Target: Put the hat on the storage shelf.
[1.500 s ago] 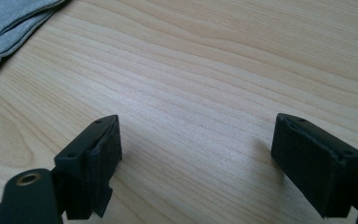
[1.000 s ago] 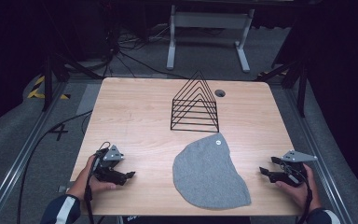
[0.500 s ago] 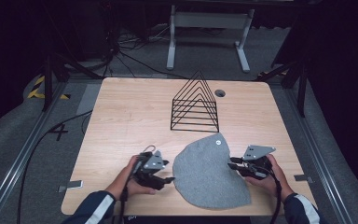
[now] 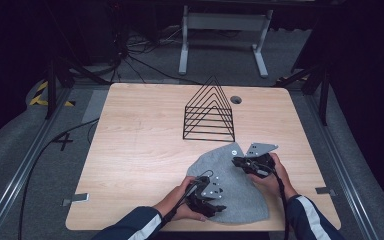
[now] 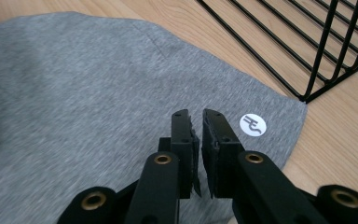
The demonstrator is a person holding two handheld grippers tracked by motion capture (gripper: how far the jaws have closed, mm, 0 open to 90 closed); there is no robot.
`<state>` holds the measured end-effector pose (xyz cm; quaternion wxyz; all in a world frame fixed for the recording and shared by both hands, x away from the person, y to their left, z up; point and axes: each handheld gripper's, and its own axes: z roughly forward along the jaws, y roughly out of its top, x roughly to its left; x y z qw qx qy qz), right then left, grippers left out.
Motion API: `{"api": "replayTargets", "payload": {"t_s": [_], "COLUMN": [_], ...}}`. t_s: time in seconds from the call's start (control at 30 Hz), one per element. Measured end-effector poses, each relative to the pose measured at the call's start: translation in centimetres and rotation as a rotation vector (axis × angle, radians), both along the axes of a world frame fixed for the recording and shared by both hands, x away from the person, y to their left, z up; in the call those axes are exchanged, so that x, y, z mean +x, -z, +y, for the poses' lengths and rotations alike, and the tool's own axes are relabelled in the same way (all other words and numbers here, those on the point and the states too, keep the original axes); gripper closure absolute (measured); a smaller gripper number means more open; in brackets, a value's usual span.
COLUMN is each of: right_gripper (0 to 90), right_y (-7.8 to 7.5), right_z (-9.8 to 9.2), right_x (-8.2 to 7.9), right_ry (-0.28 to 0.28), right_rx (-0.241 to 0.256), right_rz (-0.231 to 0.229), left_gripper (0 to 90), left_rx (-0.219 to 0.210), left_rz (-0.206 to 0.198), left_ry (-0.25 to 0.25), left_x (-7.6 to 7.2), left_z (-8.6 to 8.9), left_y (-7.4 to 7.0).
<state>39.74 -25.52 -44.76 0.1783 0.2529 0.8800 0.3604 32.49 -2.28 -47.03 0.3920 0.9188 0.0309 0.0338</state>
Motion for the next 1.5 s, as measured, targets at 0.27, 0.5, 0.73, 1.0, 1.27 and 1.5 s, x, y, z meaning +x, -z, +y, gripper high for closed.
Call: {"api": "replayTargets", "payload": {"t_s": [0.27,0.5,0.73,1.0,1.27,1.5], "right_gripper": [83.9,83.8,83.0,81.4,77.7,59.9], "right_y": [0.9,0.3,0.1,0.1,0.1,-1.6], "right_z": [0.3,-0.1,1.3,2.7,4.0,3.1], "right_x": [0.3,-1.5,-4.4,-7.0,-8.1,-6.8], "right_ry": [0.009,-0.048,-0.104,-0.175,-0.229,-0.15], "right_rx": [-0.04,-0.07,-0.097,-0.096,-0.101,-0.042], "right_rz": [0.051,0.145,0.18,0.207,0.223,0.133], "left_gripper": [48.3,49.7,49.0,46.1,44.4,34.9], "left_rx": [0.052,0.108,0.081,0.037,0.025,0.004], "left_rz": [0.02,0.006,0.016,0.062,0.058,0.045], "left_ry": [-0.005,-0.209,-0.335,-0.453,-0.482,-0.502], "left_x": [1.0,2.8,5.0,7.6,9.8,9.1], "left_z": [2.2,8.6,11.3,11.8,11.0,11.3], "left_y": [-0.4,-0.9,-0.7,-0.3,-0.3,-1.3]}}
